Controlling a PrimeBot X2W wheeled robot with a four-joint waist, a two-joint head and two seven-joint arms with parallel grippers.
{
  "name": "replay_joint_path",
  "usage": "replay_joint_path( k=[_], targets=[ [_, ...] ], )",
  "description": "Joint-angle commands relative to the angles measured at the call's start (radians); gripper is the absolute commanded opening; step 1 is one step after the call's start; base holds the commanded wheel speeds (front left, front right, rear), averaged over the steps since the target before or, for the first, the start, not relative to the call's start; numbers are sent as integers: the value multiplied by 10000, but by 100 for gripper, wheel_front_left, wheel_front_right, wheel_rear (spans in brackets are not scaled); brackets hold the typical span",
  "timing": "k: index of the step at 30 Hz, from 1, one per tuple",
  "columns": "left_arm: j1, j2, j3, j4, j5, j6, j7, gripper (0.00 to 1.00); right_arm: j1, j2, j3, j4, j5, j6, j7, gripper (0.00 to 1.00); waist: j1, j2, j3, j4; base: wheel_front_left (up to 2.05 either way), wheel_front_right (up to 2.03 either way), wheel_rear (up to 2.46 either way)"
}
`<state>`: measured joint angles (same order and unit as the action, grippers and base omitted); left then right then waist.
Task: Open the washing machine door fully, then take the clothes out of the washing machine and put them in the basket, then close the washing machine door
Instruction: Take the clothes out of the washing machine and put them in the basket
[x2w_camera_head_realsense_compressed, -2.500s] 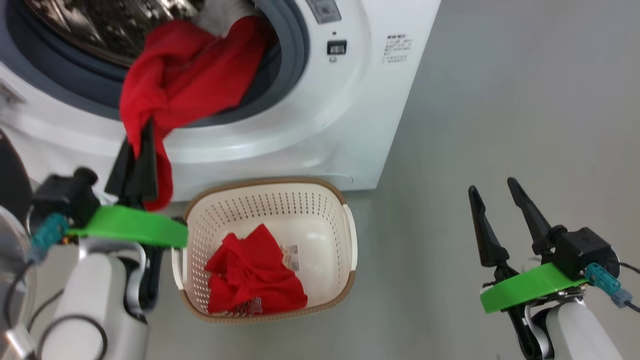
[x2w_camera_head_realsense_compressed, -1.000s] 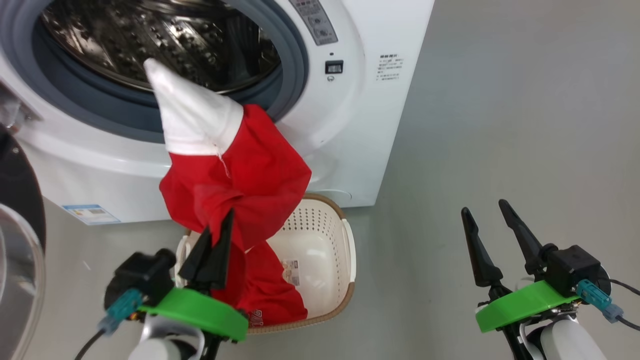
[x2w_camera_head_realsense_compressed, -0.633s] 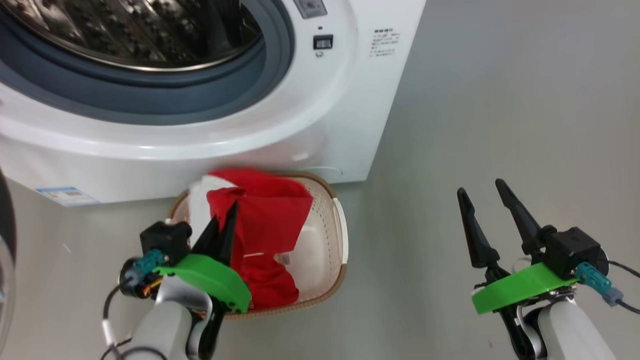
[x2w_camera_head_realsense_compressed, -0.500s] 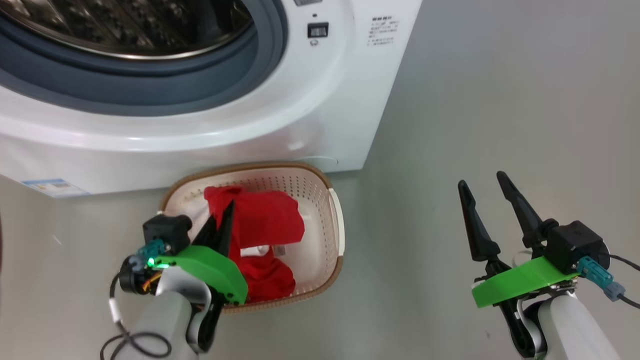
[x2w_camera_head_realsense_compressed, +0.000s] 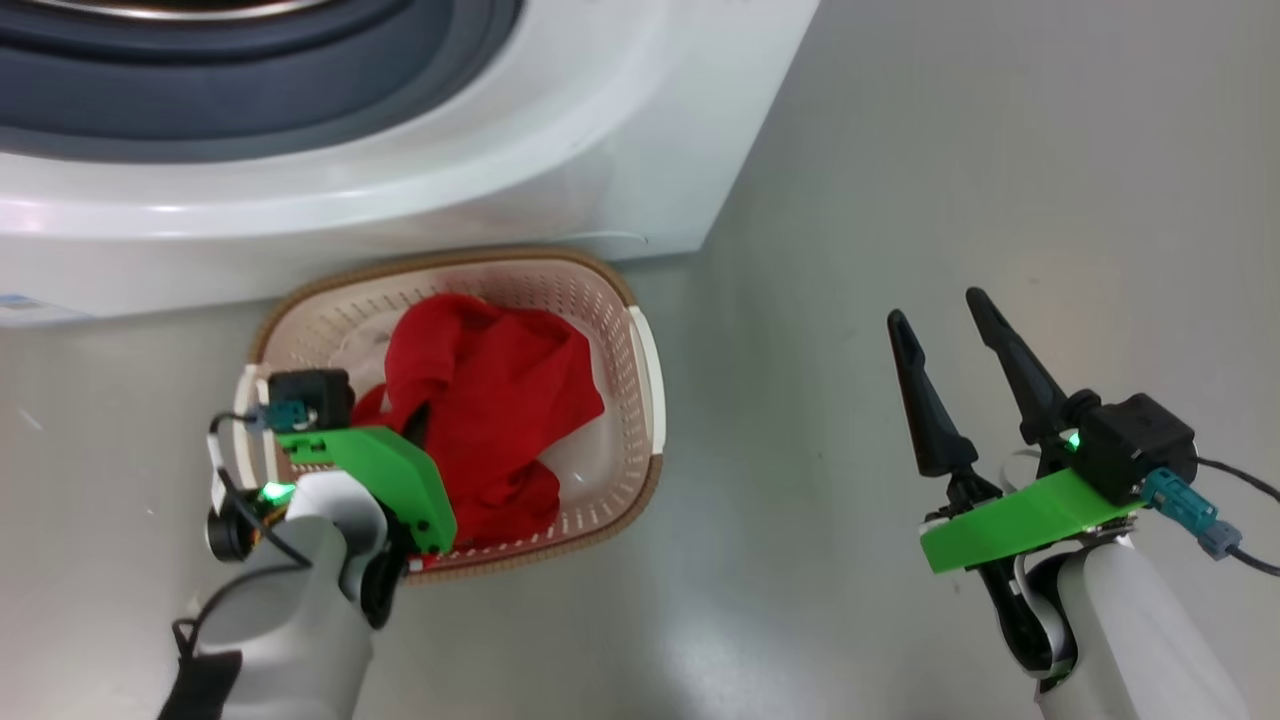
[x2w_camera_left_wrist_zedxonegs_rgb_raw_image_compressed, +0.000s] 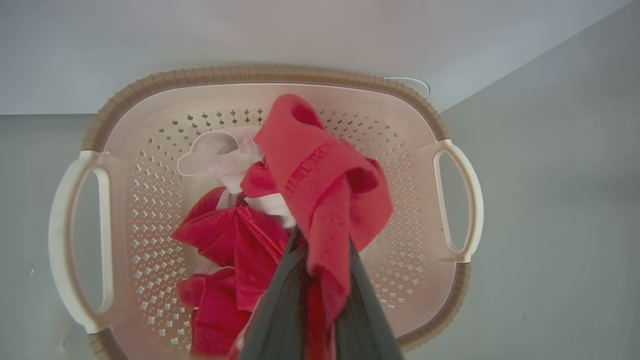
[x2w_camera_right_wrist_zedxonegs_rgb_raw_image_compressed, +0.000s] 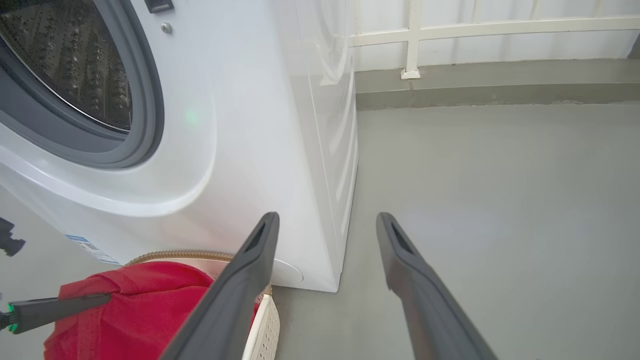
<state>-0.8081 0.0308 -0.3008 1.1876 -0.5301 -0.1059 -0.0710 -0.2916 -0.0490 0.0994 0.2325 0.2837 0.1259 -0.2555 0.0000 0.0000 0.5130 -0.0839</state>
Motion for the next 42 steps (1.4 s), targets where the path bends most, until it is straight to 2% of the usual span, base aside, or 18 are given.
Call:
replay_joint_path(
  k=[1, 12, 21, 22, 24, 26, 27, 28, 42],
  targets=[
    [-112, 199, 186, -31, -86, 22, -1, 0, -67, -12, 233, -248, 60, 48, -63, 100, 0, 0, 461, -253, 0, 0, 0],
    [-694, 559, 241, 901, -338, 259, 1289, 0, -490, -12, 374, -378, 354, 48, -63, 100, 0, 0, 1452, -648, 0, 0, 0],
    [-751, 707, 119, 985, -334, 315, 1265, 0, -598, -12, 309, -382, 347, 48, -63, 100, 0, 0, 1638, -630, 0, 0, 0],
    [-753, 710, 100, 989, -329, 305, 1223, 4, -597, -12, 312, -375, 345, 48, -63, 100, 0, 0, 1632, -616, 0, 0, 0],
    [-762, 720, 28, 995, -284, 271, 1081, 29, -598, -12, 313, -356, 340, 48, -63, 100, 0, 0, 1609, -586, 0, 0, 0],
    [-776, 715, -31, 998, -255, 227, 894, 47, -601, -12, 301, -339, 332, 48, -63, 100, 0, 0, 1574, -546, 0, 0, 0],
    [-782, 707, -74, 1000, -230, 201, 799, 79, -600, -12, 291, -331, 325, 48, -63, 100, 0, 0, 1551, -523, 0, 0, 0],
    [-787, 696, -104, 1001, -216, 181, 690, 100, -598, -12, 280, -323, 316, 48, -63, 100, 0, 0, 1523, -496, 0, 0, 0],
    [-253, 432, -460, 814, -283, -176, -1147, 100, -389, -12, 42, -26, 45, 48, -63, 100, 0, 0, 459, 80, 0, 0, 0]
  ],
)
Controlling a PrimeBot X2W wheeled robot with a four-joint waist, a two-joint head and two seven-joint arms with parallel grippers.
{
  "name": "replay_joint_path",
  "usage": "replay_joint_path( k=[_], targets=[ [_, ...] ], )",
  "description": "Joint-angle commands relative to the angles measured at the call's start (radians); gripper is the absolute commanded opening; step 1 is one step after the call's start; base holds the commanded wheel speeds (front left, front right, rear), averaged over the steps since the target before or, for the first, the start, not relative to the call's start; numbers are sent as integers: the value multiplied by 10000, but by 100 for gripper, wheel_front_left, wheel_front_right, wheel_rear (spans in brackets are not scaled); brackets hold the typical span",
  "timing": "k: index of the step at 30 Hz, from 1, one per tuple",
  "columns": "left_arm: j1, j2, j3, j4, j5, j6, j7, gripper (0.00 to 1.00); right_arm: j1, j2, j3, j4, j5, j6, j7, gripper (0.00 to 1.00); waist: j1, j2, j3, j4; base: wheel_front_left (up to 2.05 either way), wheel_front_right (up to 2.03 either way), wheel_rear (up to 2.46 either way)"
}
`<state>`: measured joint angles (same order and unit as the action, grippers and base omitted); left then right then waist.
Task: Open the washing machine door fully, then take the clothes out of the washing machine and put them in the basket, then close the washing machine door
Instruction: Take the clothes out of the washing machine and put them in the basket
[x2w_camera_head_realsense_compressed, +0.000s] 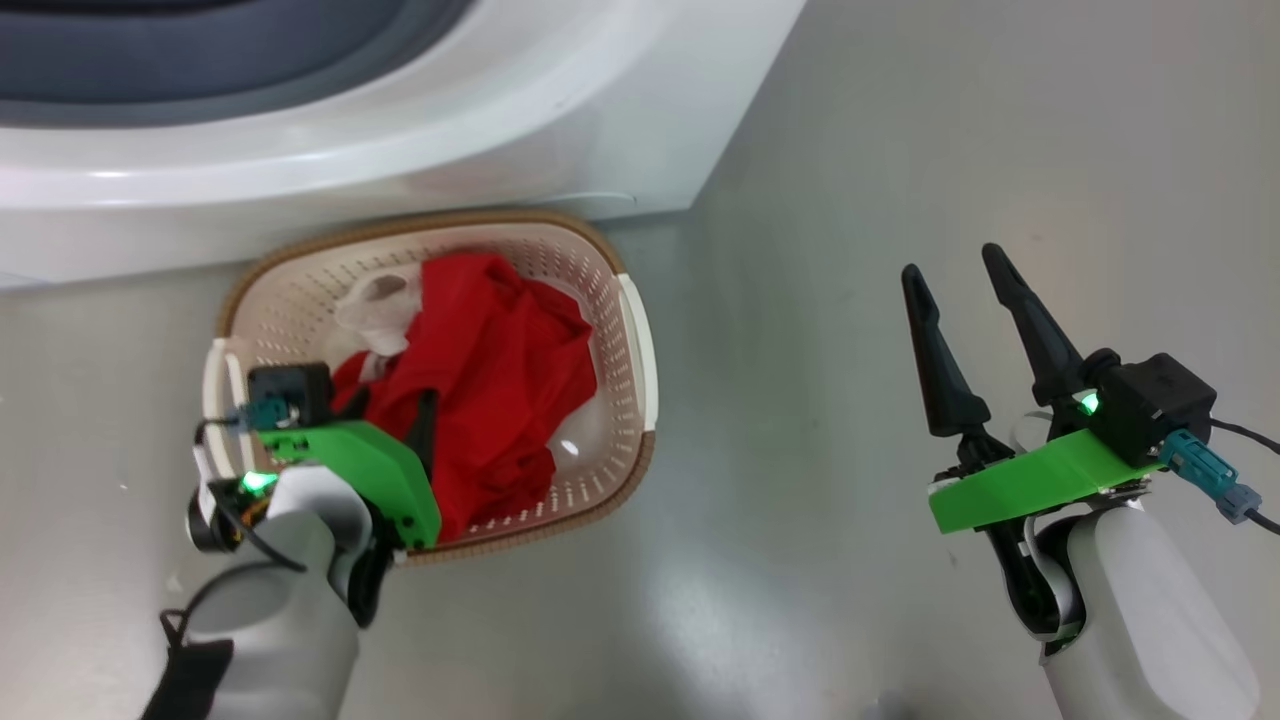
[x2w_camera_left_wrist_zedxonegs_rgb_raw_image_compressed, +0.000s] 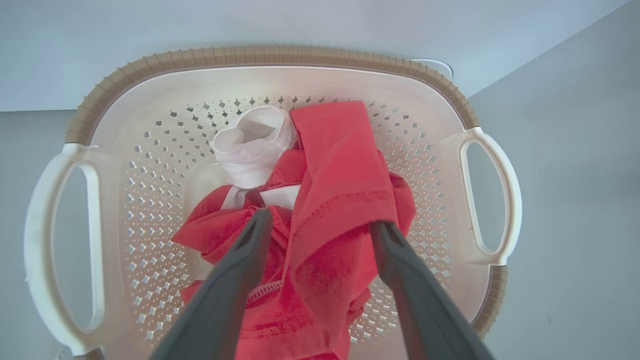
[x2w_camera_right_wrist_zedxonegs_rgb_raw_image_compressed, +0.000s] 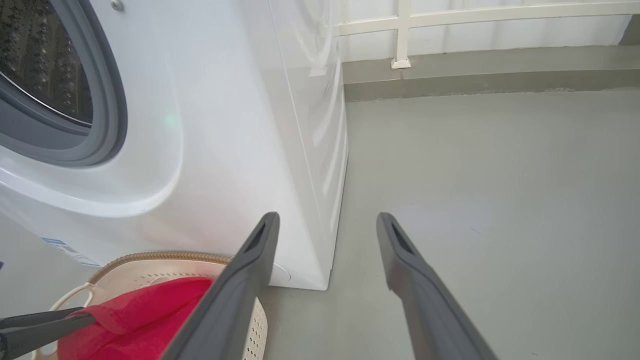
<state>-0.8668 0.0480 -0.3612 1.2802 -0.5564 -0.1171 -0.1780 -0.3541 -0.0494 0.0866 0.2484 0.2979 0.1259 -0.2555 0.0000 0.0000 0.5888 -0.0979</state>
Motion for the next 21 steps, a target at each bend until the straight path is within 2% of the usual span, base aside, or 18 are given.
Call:
replay_joint_path(
  k=[1, 7, 14, 21],
  targets=[
    [425, 229, 117, -145, -54, -80, -165, 100, 259, -8, 121, -130, -109, 48, -63, 100, 0, 0, -426, 276, 0, 0, 0],
    [1093, 92, 60, -649, -397, -124, -643, 100, 359, -8, -127, 157, -224, 48, -63, 100, 0, 0, -1206, 520, 0, 0, 0],
    [1965, 46, -6, -1864, -741, -133, -822, 100, 622, -8, -477, 467, -471, 48, -63, 100, 0, 0, -2149, 830, 0, 0, 0],
    [2944, 297, 776, -4304, -674, -109, -834, 100, 879, -8, -573, 698, -633, 48, -63, 100, 0, 0, -3089, 1040, 0, 0, 0]
  ],
)
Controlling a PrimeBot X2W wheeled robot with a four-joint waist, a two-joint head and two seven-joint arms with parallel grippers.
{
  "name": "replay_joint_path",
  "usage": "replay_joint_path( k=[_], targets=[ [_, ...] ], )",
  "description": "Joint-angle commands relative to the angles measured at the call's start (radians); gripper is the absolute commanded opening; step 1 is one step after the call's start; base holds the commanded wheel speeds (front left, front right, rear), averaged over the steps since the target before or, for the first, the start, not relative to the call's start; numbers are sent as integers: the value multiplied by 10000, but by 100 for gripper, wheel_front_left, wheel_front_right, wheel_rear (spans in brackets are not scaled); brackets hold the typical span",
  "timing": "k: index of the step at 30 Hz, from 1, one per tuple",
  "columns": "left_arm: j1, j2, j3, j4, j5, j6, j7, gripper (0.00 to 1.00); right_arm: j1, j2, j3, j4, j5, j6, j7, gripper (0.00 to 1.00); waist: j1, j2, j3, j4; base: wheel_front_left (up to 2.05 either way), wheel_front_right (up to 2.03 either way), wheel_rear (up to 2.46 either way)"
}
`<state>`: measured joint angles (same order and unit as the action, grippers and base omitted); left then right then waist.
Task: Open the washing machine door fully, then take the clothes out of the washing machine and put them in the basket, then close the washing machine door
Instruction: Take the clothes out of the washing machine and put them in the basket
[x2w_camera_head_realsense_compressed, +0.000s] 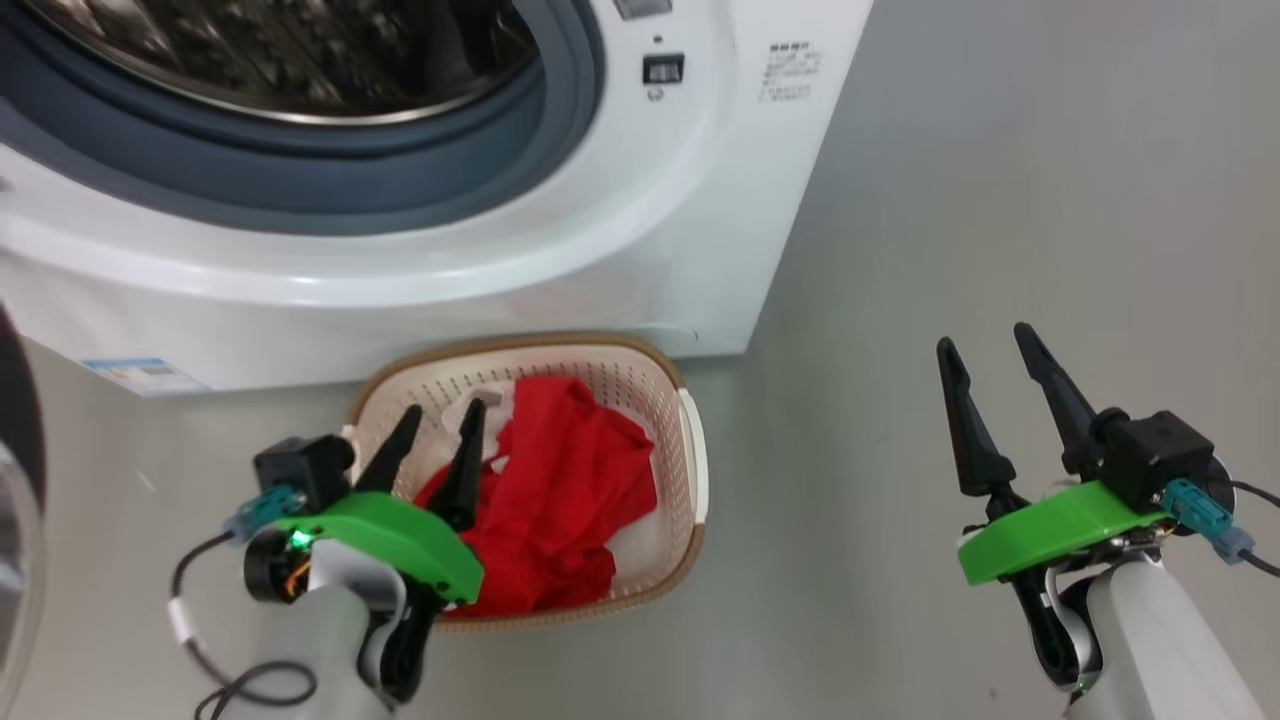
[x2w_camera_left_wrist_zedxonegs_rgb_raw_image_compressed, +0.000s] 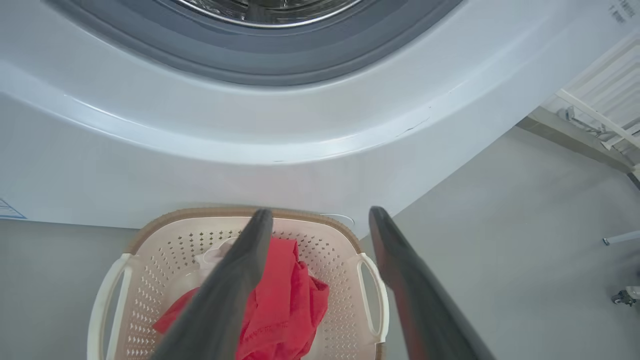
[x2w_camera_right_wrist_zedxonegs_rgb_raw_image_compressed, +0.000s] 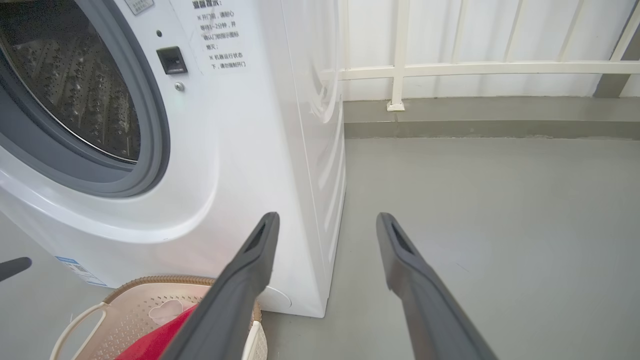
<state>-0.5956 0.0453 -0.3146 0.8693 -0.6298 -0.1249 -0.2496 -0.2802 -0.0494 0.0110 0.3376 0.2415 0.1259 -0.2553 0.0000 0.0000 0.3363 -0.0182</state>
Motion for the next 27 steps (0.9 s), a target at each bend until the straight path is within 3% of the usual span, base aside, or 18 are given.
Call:
replay_joint_path(
  k=[1, 9, 15, 20, 27],
  targets=[
    [434, 353, 455, -557, 116, -22, -119, 100, 182, -8, 174, -163, -82, 48, -65, 100, 0, 0, -711, 259, 0, 0, 0],
    [2095, 602, 1125, -2476, 265, 59, -121, 100, 589, -8, 51, -4, -148, 48, -65, 100, 0, 0, -1955, 288, 0, 0, 0],
    [3360, 981, 1720, -5266, 2253, 1121, -121, 100, 985, -8, -98, -192, -256, 48, -65, 100, 0, 0, -2537, 320, 0, 0, 0],
    [4340, 817, 2240, -6949, 2975, 1477, -121, 100, 1362, -8, -266, -695, -397, 48, -65, 100, 0, 0, -2826, 331, 0, 0, 0],
    [5514, 715, 2969, -8246, 3360, 1892, -122, 100, 2043, -8, -399, -1651, -623, 48, -65, 100, 0, 0, -3123, 200, 0, 0, 0]
  ],
)
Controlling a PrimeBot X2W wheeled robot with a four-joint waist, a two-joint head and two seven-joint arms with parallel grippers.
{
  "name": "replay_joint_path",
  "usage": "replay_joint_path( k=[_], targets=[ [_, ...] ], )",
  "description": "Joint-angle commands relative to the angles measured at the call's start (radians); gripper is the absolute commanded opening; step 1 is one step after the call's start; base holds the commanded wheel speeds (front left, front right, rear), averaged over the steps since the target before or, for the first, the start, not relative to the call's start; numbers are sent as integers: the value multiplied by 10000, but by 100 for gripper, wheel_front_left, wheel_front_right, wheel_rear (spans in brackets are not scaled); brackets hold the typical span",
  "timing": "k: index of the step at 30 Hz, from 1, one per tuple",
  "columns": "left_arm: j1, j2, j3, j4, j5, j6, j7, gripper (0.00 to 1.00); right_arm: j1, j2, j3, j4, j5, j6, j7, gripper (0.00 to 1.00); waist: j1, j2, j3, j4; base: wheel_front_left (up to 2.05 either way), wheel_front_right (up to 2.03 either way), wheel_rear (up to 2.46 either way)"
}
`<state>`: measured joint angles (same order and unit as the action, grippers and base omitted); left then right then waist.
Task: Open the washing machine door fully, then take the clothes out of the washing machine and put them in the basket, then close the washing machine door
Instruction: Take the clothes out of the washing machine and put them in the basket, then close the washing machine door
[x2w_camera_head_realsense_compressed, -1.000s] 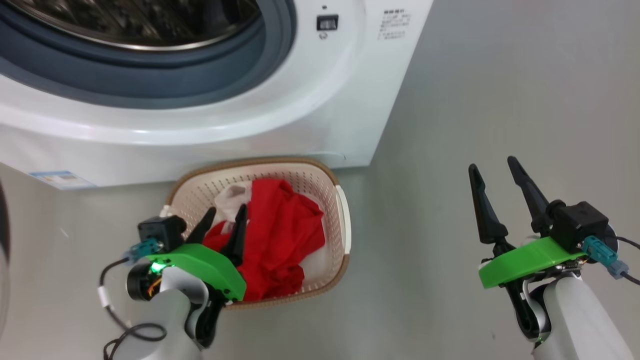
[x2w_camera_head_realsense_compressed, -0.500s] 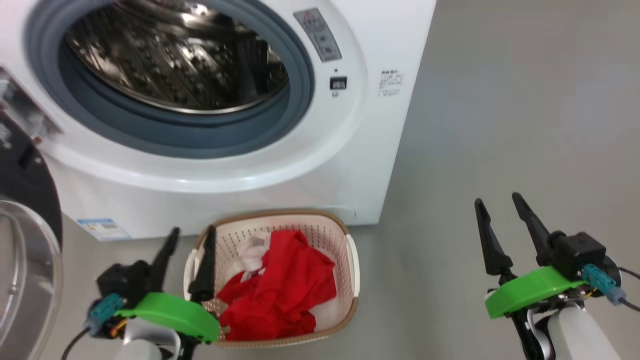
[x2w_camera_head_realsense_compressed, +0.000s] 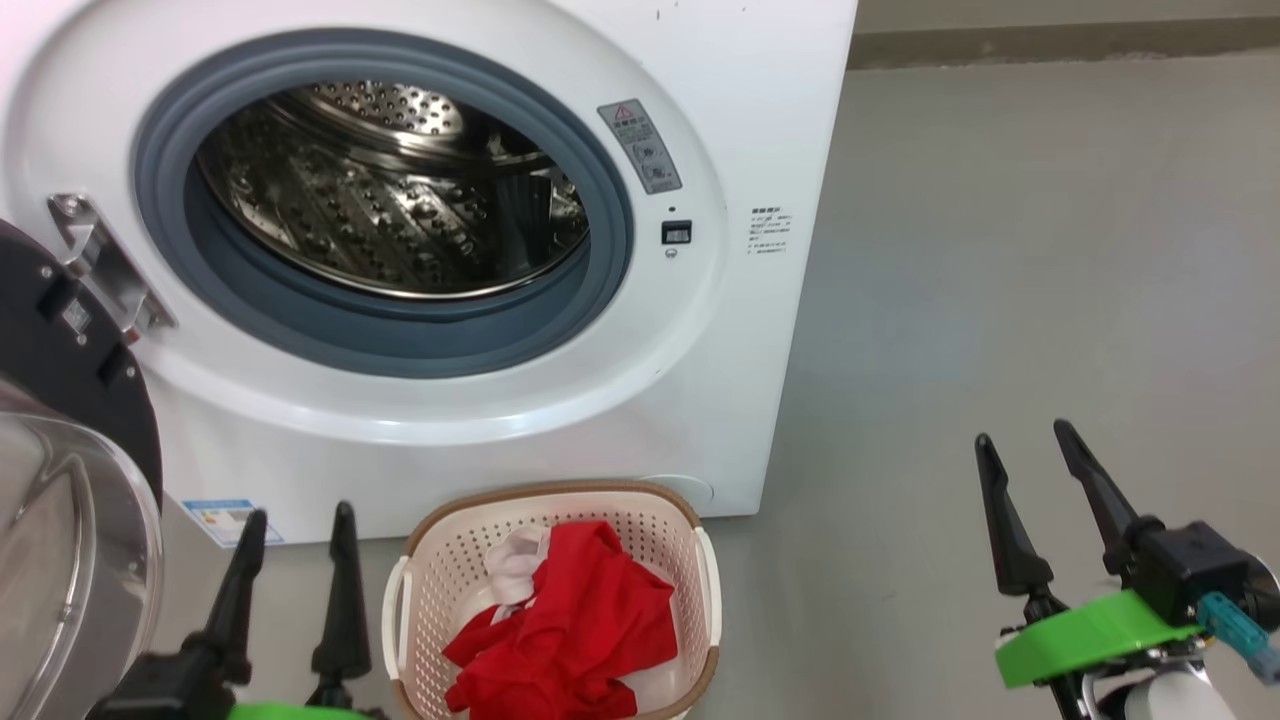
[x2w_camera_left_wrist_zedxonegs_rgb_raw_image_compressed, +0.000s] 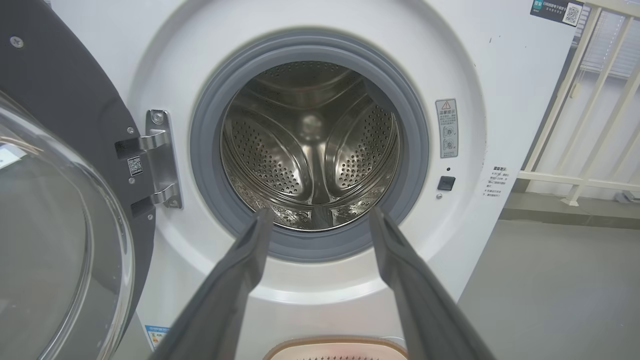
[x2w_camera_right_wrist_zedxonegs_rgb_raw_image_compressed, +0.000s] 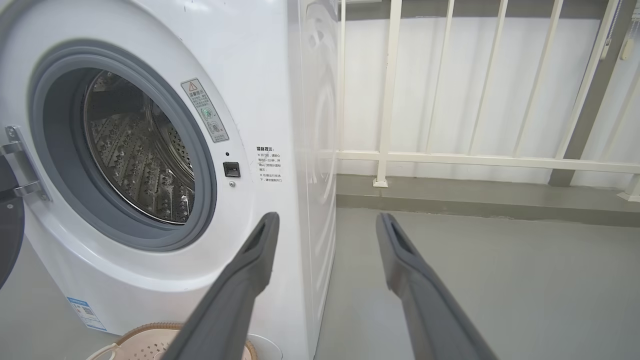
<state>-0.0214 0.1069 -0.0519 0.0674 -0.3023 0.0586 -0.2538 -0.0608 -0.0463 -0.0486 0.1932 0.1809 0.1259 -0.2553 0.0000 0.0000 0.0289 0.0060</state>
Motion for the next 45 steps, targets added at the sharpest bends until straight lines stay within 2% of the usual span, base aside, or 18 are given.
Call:
replay_joint_path(
  k=[1, 9, 24, 28, 45],
  targets=[
    [-78, 95, 413, -350, 94, 75, -79, 100, -37, -39, 184, -312, -46, 48, -65, 100, 0, 0, -94, -61, 0, 0, 0],
    [842, 72, 788, -956, 212, -228, -79, 100, 736, -39, 137, -819, -49, 48, -65, 100, 0, 0, -399, -107, 0, 0, 0],
    [1206, -110, 950, -829, 312, -356, -80, 100, 1085, -39, 69, -976, -49, 48, -65, 100, 0, 0, -678, -97, 0, 0, 0],
    [1238, -149, 984, -817, 353, -261, -80, 100, 1083, -39, 60, -970, -21, 48, -65, 100, 0, 0, -702, -101, -30, 30, 0],
    [1259, -123, 770, -963, 341, -272, -64, 100, 1038, -39, 3, -879, 59, 48, -65, 100, 0, 0, -658, -7, -146, 146, 0]
  ],
)
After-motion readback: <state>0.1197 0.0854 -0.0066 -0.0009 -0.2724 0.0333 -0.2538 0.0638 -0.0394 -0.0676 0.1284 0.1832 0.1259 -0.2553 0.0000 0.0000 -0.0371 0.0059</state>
